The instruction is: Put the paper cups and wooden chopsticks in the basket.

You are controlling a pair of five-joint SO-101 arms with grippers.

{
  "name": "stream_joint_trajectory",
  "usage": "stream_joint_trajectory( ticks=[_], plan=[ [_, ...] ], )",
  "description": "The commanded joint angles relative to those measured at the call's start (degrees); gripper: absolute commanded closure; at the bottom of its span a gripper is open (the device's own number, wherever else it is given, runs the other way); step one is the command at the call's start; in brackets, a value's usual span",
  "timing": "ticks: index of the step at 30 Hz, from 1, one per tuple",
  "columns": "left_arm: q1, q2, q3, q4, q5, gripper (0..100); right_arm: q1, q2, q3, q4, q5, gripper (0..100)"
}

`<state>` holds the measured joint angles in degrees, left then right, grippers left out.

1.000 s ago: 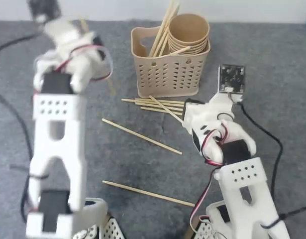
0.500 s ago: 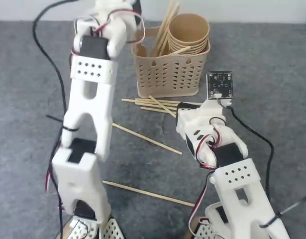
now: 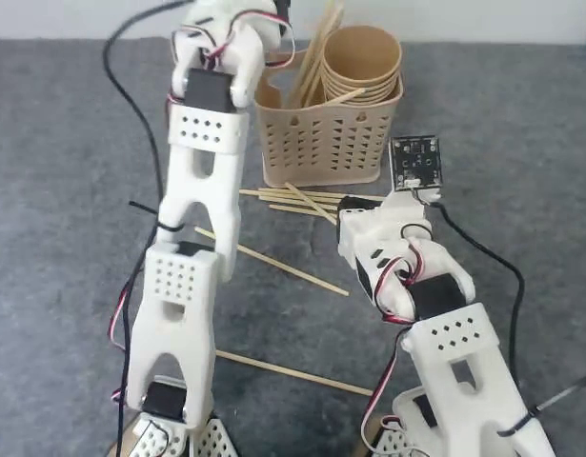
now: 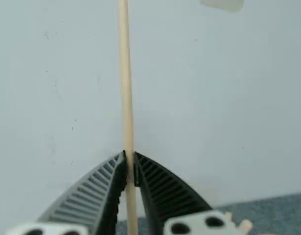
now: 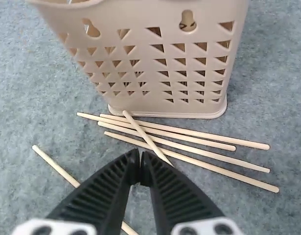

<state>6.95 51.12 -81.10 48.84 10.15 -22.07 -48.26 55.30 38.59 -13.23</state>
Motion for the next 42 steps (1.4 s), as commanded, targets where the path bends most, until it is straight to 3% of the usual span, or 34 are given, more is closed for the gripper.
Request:
stream_joint_trajectory(
  ticks=[1,5,9,16,23,30,34,37,42],
  plan=[
    [-0.2,5.9,-8.7,-2.8,-5.5,96,0.0,-1.6,-0.4,-1.3,1.1,99.1],
    [0.1,10.6,-15.6,2.9,-5.5,84,0.0,-1.6,-0.4,-1.3,1.3,99.1],
    [0.0,9.8,-14.8,8.6,-5.5,77,0.1,-1.6,-0.4,-1.3,1.3,99.1],
    [-1.9,2.1,-15.0,23.4,-5.5,78,0.1,-0.6,-0.5,-1.2,1.4,99.0],
    [-3.3,-8.2,-15.0,38.2,-5.4,78,0.9,12.4,-6.7,-0.8,1.4,99.0],
    [-5.9,-13.0,-15.0,40.7,-4.9,78,3.4,20.7,-11.9,-0.8,1.4,99.0],
    [-9.9,-12.0,-12.6,45.8,1.6,78,3.6,22.2,-12.9,-0.4,1.4,99.0],
    [-13.7,-11.3,-12.4,51.7,5.2,78,3.6,24.0,-16.3,4.0,1.4,99.0],
    [-19.6,-10.4,-10.7,52.0,6.9,78,3.8,31.4,-25.6,13.4,6.9,98.1]
  ],
)
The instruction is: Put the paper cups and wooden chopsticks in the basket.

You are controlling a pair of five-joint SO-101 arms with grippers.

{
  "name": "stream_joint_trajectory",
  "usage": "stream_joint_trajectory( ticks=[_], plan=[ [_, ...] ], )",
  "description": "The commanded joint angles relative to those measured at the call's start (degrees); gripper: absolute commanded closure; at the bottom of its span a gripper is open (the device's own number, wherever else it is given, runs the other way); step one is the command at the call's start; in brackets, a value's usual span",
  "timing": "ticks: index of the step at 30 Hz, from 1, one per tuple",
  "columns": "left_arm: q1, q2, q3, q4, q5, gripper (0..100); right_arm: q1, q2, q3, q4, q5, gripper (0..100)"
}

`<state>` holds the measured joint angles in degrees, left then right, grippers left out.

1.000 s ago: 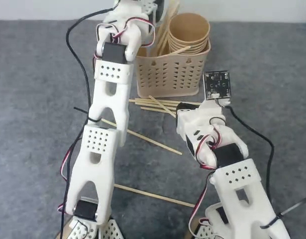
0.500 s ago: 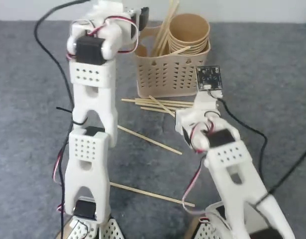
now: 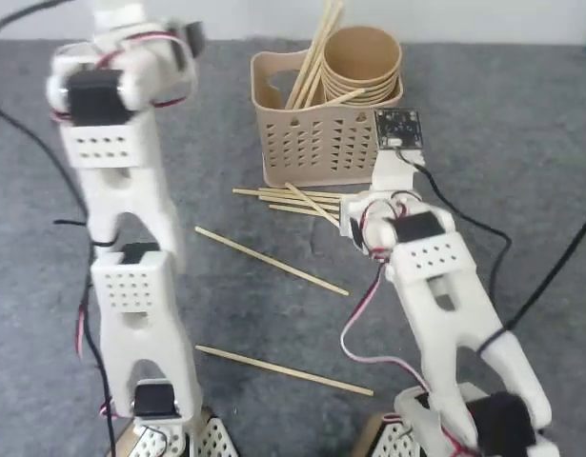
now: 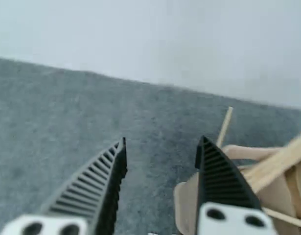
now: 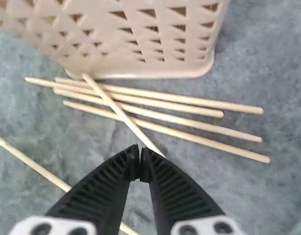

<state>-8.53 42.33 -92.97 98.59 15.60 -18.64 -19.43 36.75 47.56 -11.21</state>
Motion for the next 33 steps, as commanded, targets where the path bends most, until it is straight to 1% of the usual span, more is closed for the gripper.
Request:
stream_joint_trajectory(
  ticks=[1,4,6,14,16,21,26,28,30,33],
  plan=[
    [-4.6,-1.7,2.2,2.2,1.5,78,0.4,4.6,-8.8,5.9,6.1,96.5],
    [-5.1,-3.4,7.3,2.3,0.6,78,0.5,10.5,-13.7,9.3,6.6,90.5],
    [-5.1,-6.2,13.1,2.3,-0.7,78,0.5,14.0,-16.4,10.3,6.9,89.4],
    [-4.7,-25.9,45.0,1.7,-1.2,78,0.5,24.3,-23.3,11.6,15.6,88.9],
    [-4.9,-30.5,52.8,0.0,-1.3,78,0.5,26.0,-24.3,11.6,17.4,87.3],
    [-5.8,-42.3,75.3,-9.6,-3.2,78,0.4,29.1,-25.4,11.6,21.5,78.3],
    [-6.0,-56.4,102.1,-22.1,-3.5,78,0.2,31.2,-25.4,11.0,25.2,78.3],
    [-5.7,-61.5,112.3,-26.6,-5.4,78,0.0,32.4,-25.4,10.5,27.0,78.6],
    [-5.7,-65.6,120.7,-30.0,-6.9,78,0.0,34.0,-25.4,9.7,28.7,79.7],
    [-5.9,-68.9,128.3,-32.0,-7.6,78,0.0,36.1,-25.5,9.2,31.8,82.2]
  ],
)
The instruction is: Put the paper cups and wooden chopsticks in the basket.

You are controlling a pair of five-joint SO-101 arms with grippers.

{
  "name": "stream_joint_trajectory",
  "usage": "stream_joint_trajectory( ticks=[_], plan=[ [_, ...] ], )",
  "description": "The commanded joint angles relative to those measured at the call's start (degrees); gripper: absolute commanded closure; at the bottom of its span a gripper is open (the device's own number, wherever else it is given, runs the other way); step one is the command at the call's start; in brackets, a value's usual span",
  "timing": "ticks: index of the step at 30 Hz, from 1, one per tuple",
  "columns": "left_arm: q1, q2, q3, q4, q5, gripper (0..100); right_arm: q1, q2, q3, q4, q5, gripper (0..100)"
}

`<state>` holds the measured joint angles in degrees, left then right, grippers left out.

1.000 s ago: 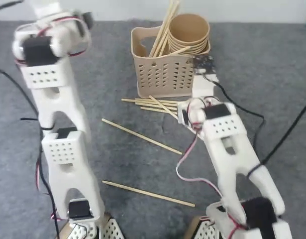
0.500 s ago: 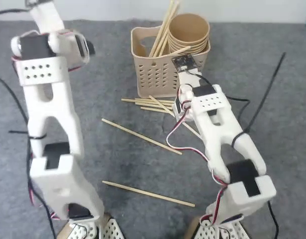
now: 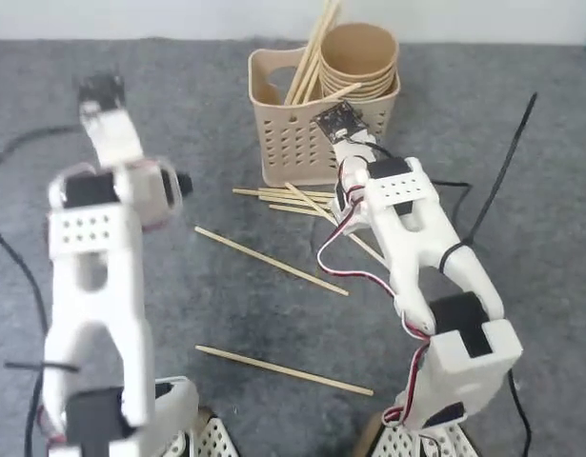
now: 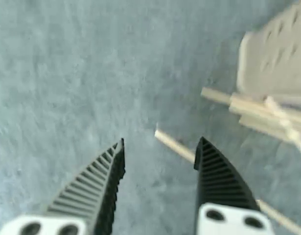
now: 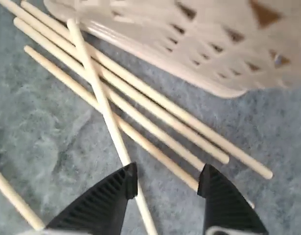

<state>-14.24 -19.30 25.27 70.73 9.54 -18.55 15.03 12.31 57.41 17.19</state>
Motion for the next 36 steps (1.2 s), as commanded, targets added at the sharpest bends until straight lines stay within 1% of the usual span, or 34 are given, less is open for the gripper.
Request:
stream_joint_trajectory(
  ticks=[1,4,12,14,16,19,21,23,27,36],
  plan=[
    [-0.2,-7.4,11.6,-4.1,-2.1,78,-0.5,2.0,-1.1,-0.6,4.2,83.1],
    [0.2,-6.2,14.8,-4.5,-2.7,78,-1.9,3.1,-1.0,-0.1,5.9,84.6],
    [-0.1,-0.6,15.1,-7.4,-2.7,78,-2.5,3.3,-1.0,1.8,6.3,85.6],
    [0.1,0.0,15.3,-8.2,-2.7,78,-2.7,3.2,-0.7,1.8,6.3,91.1],
    [0.2,0.4,15.5,-8.8,-2.5,78,-3.2,2.8,-0.7,2.6,6.3,99.4],
    [0.2,0.5,15.6,-9.6,-2.4,78,-4.6,2.3,-1.4,7.3,6.3,96.9],
    [0.2,0.4,16.5,-11.0,-2.4,78,-6.0,0.6,-1.5,10.3,6.3,99.0],
    [0.2,0.1,17.7,-12.6,-2.4,78,-7.1,-2.2,-1.2,12.6,6.1,98.9],
    [0.3,0.1,18.2,-13.0,-2.3,78,-7.6,-9.2,3.3,12.9,6.1,99.0],
    [0.3,0.5,18.4,-14.2,-2.3,78,-7.6,-24.6,13.1,8.9,5.9,99.0]
  ],
)
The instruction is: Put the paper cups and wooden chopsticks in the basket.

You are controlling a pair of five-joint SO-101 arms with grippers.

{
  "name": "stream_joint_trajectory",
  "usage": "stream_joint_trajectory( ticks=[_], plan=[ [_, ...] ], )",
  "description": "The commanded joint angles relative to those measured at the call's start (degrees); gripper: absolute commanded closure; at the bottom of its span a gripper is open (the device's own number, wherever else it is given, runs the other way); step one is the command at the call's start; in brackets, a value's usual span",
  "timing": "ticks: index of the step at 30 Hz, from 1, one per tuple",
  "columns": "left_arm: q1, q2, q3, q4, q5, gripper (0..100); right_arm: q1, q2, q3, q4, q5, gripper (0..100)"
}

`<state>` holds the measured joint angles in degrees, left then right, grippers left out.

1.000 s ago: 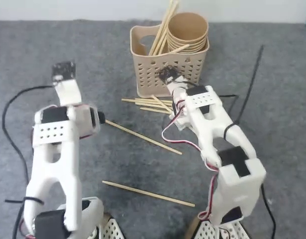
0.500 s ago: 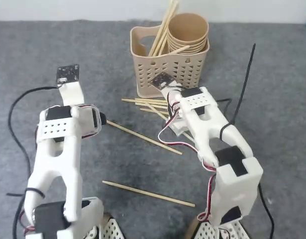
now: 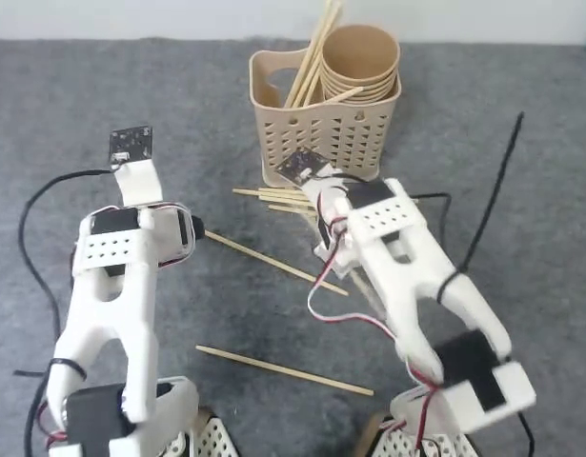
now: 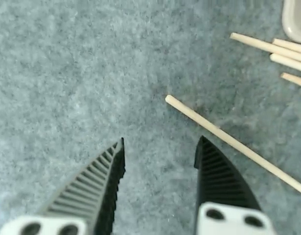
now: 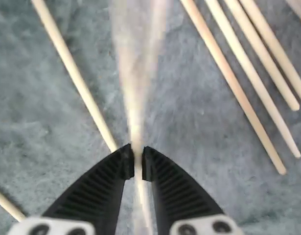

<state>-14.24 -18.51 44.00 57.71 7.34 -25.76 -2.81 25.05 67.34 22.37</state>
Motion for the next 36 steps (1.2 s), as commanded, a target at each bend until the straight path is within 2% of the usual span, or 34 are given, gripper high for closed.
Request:
stream_joint_trajectory(
  ticks=[1,4,10,14,16,19,22,26,29,36],
  plan=[
    [0.3,-0.3,-0.3,-1.2,-0.1,78,-0.4,-8.2,0.4,-0.8,0.5,99.0],
    [0.3,-0.3,0.0,-3.1,-0.1,78,-1.3,-13.7,-0.4,-1.6,-2.5,99.0],
    [0.7,-0.3,2.1,-7.1,3.4,78,-2.5,-22.9,-6.2,-1.6,-3.2,99.0],
    [5.3,-0.2,3.2,-7.3,4.5,78,-2.6,-26.3,-12.7,-2.2,-3.4,99.0],
    [8.4,-0.2,4.3,-7.8,9.1,78,-2.7,-26.6,-16.8,-4.0,-5.5,99.0],
    [12.5,-0.2,6.6,-11.9,15.6,78,-2.2,-26.5,-20.8,-11.7,-10.1,99.0],
    [13.9,-0.2,8.2,-16.1,18.2,78,-0.2,-26.5,-21.0,-24.4,-14.4,99.0],
    [13.5,-0.2,8.3,-16.8,20.9,78,2.3,-24.7,-21.1,-38.8,-21.3,99.0],
    [12.5,-0.2,8.7,-20.6,22.9,78,4.2,-20.7,-21.2,-47.6,-24.3,99.0],
    [11.5,-0.3,9.5,-21.5,24.6,78,7.4,-10.2,-21.3,-62.0,-31.8,99.0]
  ],
)
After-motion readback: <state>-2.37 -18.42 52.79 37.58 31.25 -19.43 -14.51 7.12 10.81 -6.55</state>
